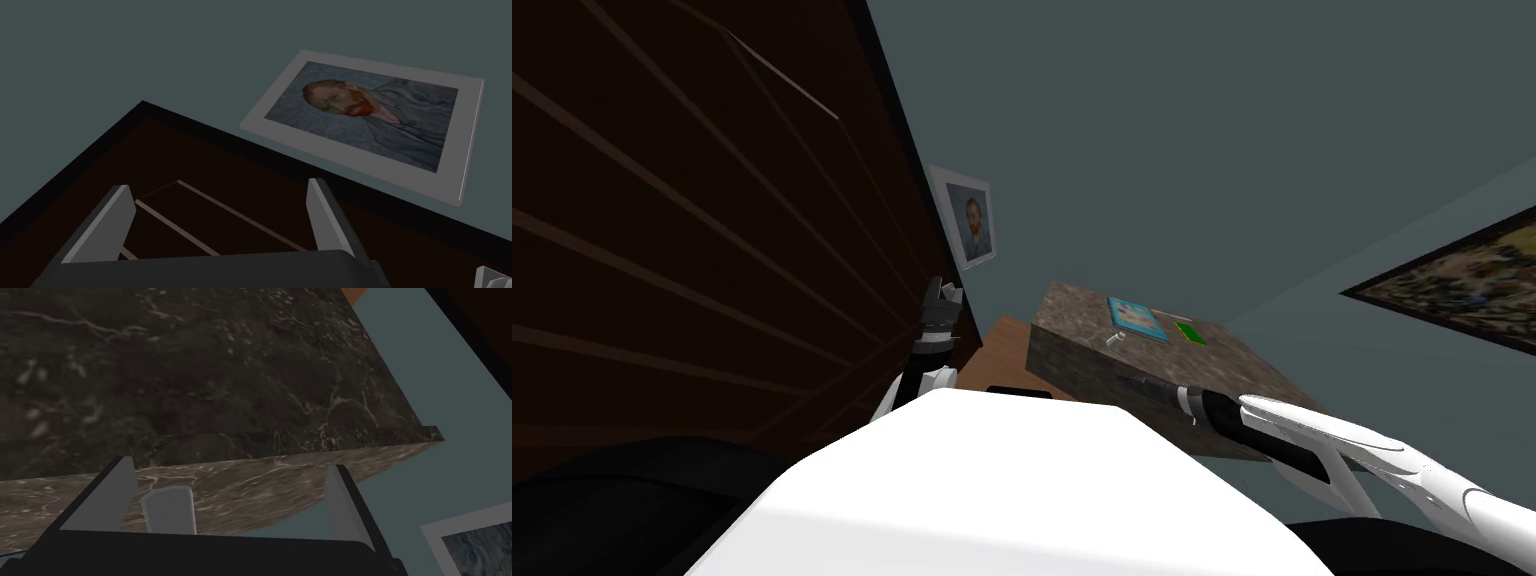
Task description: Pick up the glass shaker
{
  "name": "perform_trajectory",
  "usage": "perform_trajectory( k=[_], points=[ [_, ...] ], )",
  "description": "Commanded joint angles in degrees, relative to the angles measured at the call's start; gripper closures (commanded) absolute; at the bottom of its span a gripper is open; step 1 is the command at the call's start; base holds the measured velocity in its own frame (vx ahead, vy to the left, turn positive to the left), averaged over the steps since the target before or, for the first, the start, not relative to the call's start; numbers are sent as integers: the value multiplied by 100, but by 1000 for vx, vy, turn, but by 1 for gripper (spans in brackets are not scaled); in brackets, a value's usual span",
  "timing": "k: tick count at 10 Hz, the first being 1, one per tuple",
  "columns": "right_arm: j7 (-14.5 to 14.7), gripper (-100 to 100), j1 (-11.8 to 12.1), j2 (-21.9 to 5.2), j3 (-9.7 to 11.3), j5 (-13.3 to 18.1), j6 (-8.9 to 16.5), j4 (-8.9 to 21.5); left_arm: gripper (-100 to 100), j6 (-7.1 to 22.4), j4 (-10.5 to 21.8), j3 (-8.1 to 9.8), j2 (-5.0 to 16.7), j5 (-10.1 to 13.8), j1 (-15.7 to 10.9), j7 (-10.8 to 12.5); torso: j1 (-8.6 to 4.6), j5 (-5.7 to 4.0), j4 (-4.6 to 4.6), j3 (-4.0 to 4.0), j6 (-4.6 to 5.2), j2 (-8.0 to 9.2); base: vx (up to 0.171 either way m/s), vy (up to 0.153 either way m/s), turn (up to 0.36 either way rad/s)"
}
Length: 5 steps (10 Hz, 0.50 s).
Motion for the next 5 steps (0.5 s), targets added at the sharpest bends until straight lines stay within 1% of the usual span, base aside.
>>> perform_trajectory(
  k=[1,2,4,5],
  points=[
    [63,-100,29,-286,27,88,-9,170,0,0,0,0,0,0,0,0,0,0,0,0,0,0,86,-6,136],
    [63,-100,29,-403,27,88,-9,170,0,0,0,0,0,0,0,0,-1,0,-2,-5,-1,-9,69,-5,32],
    [120,-100,64,-794,53,185,18,315,0,0,0,0,0,0,0,0,2,0,-1,-2,0,-3,66,0,72],
    [120,-100,64,-879,53,185,18,315,0,0,0,0,0,0,0,0,3,0,-2,-4,0,-6,57,1,43]
  ],
)
